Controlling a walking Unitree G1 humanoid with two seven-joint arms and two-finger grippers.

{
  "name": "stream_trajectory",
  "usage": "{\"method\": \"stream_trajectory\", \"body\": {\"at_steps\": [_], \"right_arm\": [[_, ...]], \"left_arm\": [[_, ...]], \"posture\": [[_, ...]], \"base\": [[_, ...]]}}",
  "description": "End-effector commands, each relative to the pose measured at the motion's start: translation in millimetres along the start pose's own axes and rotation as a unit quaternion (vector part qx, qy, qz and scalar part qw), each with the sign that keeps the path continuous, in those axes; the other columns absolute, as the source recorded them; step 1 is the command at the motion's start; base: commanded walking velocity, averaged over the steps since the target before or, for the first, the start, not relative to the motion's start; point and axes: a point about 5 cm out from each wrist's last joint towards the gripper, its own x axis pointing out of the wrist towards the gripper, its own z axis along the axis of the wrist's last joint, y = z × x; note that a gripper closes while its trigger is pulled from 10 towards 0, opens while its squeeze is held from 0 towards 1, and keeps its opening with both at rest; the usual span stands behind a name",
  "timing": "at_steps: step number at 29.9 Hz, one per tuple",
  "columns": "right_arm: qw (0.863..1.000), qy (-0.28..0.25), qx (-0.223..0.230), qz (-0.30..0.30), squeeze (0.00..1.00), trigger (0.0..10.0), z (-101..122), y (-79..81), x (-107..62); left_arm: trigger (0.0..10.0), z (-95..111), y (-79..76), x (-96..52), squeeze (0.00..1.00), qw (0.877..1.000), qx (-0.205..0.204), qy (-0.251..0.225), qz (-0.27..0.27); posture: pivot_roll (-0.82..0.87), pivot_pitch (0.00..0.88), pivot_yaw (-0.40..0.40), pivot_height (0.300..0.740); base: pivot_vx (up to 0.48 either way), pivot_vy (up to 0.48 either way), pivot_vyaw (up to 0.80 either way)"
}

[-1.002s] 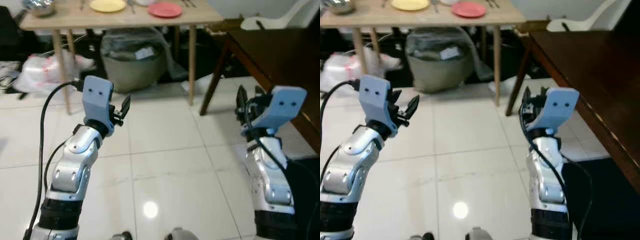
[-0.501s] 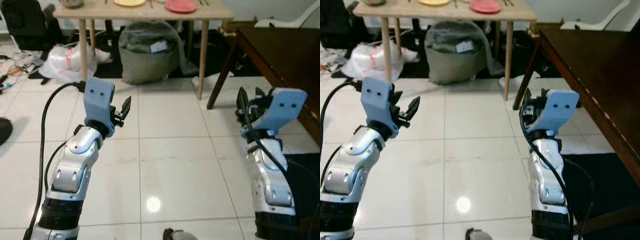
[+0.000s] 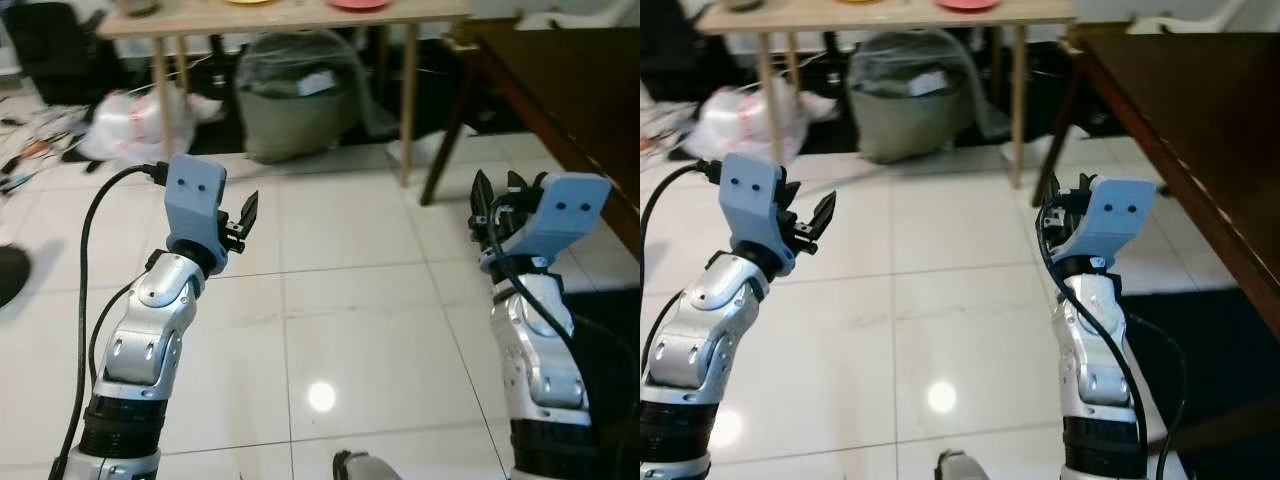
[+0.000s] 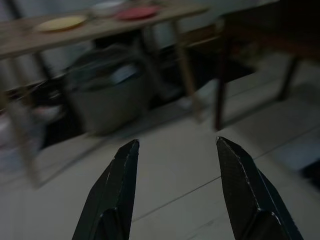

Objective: Setting the table

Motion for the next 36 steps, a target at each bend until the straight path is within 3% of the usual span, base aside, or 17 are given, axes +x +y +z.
{"method": "stream_trajectory", "body": {"at_steps": [1, 12, 18, 36], "right_arm": [[1.000, 0.006, 0.006, -0.004, 0.00, 10.0, -3, -0.6, -2.2], [1.000, 0.003, 0.008, -0.006, 0.00, 10.0, -2, -0.7, -1.7], [1.000, 0.004, 0.010, -0.006, 0.00, 10.0, -2, -0.3, -1.7], [1.000, 0.007, 0.011, -0.008, 0.00, 10.0, -3, -0.7, -3.1]], "left_arm": [[10.0, -5, 3.5, -0.6, 0.00, 1.000, 0.005, 0.013, 0.008], [10.0, 1, 3.7, 1.7, 0.00, 1.000, -0.013, 0.003, 0.022], [10.0, 3, 3.2, 4.6, 0.00, 0.999, 0.026, 0.008, 0.033], [10.0, 12, -2.6, 6.0, 0.00, 1.000, 0.025, -0.014, 0.011]], "posture": [[-0.10, 0.023, 0.068, 0.740], [-0.10, 0.028, 0.070, 0.740], [-0.10, 0.033, 0.071, 0.740], [-0.09, 0.041, 0.070, 0.740]], "base": [[0.000, 0.000, -0.80], [0.000, 0.000, -0.80], [0.000, 0.000, -0.80], [0.000, 0.000, -0.80]]}}
